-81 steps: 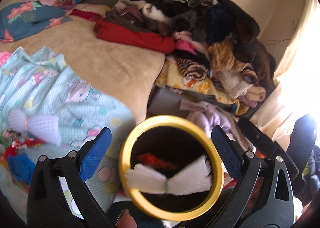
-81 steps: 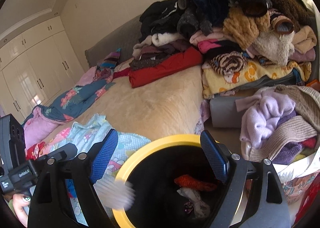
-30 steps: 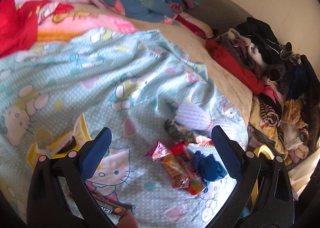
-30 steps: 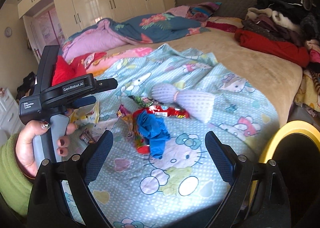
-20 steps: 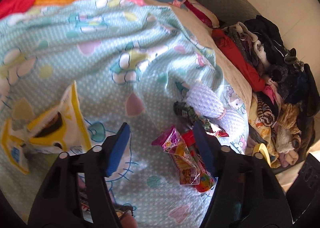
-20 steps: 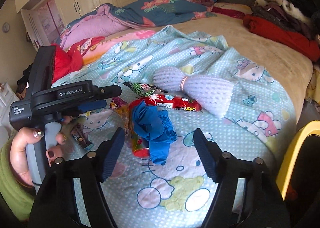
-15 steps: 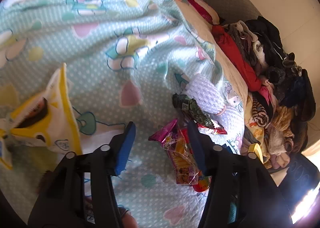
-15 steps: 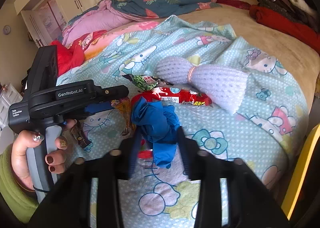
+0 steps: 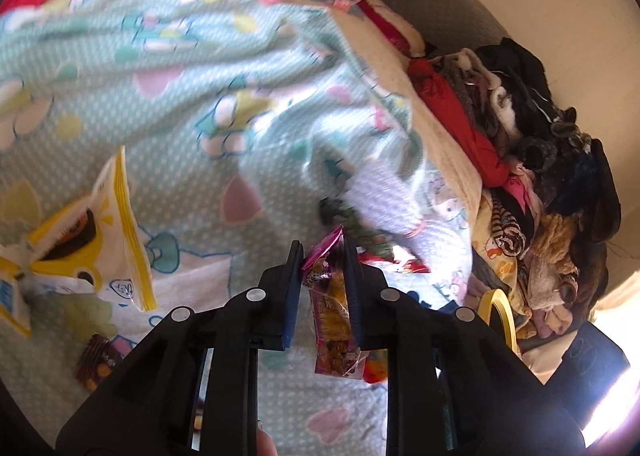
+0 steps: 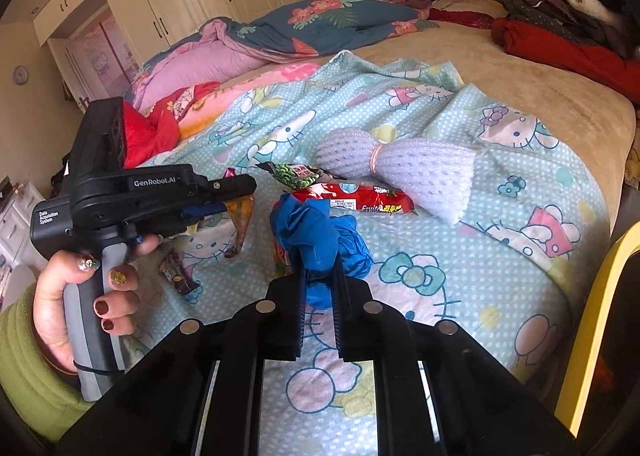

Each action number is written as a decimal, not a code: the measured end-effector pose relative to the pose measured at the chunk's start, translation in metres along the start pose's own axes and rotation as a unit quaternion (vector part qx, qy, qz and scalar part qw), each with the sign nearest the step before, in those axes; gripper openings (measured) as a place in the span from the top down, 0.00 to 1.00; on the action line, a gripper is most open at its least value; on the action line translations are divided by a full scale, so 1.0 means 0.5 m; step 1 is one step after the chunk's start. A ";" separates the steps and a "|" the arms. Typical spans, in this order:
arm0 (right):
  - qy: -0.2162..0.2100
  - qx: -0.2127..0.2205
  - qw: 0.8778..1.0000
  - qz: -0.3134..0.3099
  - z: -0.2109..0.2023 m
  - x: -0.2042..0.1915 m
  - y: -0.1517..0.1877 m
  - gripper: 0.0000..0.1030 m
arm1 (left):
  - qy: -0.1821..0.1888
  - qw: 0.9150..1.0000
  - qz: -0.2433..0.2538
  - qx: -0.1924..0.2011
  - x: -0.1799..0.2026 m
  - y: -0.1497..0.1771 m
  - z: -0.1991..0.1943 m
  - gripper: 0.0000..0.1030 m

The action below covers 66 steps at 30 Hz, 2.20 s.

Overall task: Collect trash
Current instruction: 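Grasp the blue glove with the right tool while the left tool grasps a candy wrapper, then carry the blue glove and candy wrapper over the yellow bin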

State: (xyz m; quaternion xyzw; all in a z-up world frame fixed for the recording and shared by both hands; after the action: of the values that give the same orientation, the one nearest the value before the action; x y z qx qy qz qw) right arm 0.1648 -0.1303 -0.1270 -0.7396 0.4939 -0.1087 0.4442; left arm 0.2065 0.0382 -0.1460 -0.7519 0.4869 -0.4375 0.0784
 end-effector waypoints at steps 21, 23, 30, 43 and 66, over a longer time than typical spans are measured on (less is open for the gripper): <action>0.012 0.070 0.997 -0.005 -0.134 0.002 -0.061 0.89 | 0.035 0.992 0.099 0.067 0.171 -0.023 -0.103 0.86; 0.014 0.073 0.997 -0.004 -0.142 0.007 -0.065 0.89 | 0.037 0.991 0.104 0.069 0.182 -0.020 -0.106 0.86; 0.027 0.088 0.996 0.006 -0.184 0.031 -0.073 0.89 | 0.046 0.986 0.135 0.082 0.241 -0.003 -0.119 0.86; 0.054 0.123 0.990 0.035 -0.259 0.094 -0.091 0.89 | 0.071 0.981 0.168 0.074 0.312 0.038 -0.122 0.86; 0.108 0.174 0.974 0.092 -0.381 0.229 -0.089 0.89 | 0.105 0.968 0.224 0.048 0.442 0.130 -0.109 0.86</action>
State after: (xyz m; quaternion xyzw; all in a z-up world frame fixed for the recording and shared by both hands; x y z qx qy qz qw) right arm 0.1349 -0.3244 -0.0140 -0.5862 0.5787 -0.2308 0.5178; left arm 0.1548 -0.1556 -0.0198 -0.5688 0.6268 -0.5083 0.1586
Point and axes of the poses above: each gripper's, at about its wrist camera, not at the fingertips, and z roughly the way its jaws point, x to its right, y to its underside, the point moved 6 cm from there along z, roughly the way its jaws point, and after that the axes turned 8 degrees about x, right-handed, at the moved point
